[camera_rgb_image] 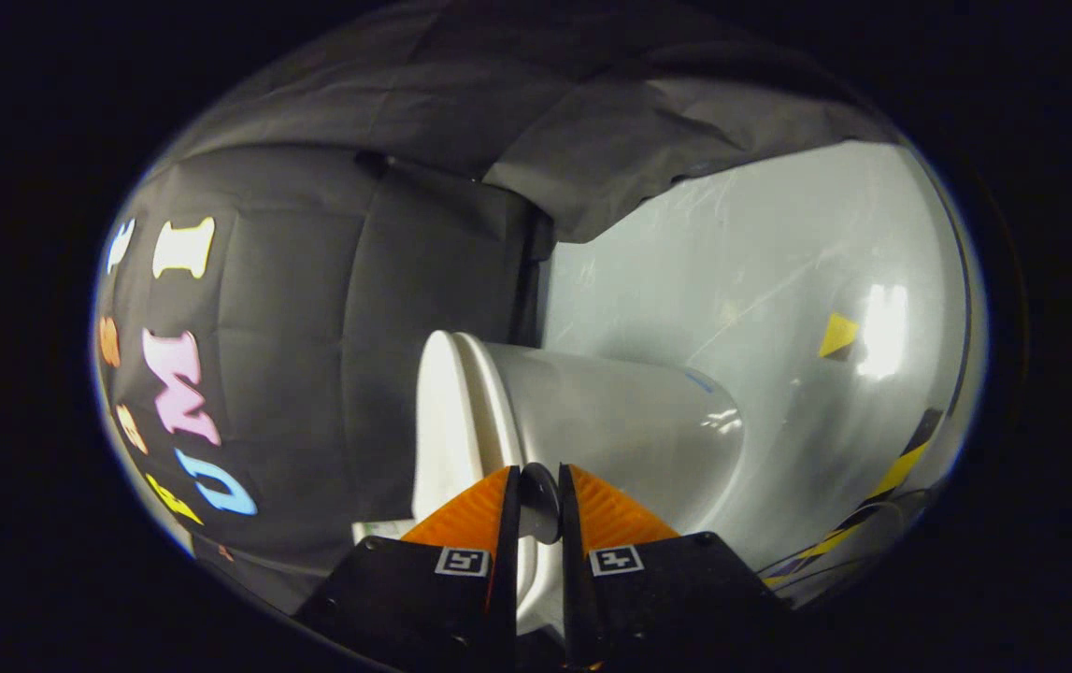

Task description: Open the toilet lid.

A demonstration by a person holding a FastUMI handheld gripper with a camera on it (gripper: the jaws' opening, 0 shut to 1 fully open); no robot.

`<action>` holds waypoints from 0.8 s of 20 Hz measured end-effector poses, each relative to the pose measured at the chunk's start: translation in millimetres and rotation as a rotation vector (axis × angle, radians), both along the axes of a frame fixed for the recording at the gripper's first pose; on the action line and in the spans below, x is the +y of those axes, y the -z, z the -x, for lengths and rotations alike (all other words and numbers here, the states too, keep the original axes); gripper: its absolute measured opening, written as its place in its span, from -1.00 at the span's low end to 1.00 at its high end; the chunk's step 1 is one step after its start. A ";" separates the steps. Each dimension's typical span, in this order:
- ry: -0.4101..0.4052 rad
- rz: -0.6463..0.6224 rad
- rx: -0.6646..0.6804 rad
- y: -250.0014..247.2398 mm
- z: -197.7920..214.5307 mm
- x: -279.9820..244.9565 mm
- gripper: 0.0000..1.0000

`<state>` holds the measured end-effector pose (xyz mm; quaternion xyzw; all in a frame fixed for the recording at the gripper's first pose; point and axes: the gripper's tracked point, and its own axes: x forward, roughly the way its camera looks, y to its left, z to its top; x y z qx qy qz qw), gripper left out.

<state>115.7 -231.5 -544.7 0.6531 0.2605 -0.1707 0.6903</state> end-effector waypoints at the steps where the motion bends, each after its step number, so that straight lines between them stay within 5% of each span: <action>1: 0.002 0.000 -0.011 -3.1 2.0 -0.9 -0.51; 2: 0.012 -0.016 -0.067 -9.7 -0.5 -1.5 -0.51; 4: 0.020 -0.044 -0.062 -12.0 -3.0 0.6 -0.88; 10: 0.007 -0.019 -0.064 -16.5 -0.8 1.1 -0.88; 16: -0.087 0.187 -0.075 -61.1 -9.6 9.6 -0.89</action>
